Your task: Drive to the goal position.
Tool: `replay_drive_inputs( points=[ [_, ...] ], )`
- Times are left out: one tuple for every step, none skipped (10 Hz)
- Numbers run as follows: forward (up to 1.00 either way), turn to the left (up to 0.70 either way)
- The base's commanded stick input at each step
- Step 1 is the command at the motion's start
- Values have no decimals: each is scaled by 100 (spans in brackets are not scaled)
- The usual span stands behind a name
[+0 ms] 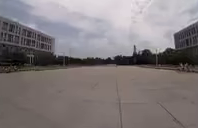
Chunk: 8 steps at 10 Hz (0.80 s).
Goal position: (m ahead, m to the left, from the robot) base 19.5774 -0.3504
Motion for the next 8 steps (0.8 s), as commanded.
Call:
replay_drive_inputs(
  points=[
    [70,0],
    [70,0],
    [70,0],
    [70,0],
    [70,0],
    [70,0],
    [70,0],
    [70,0]
  ],
)
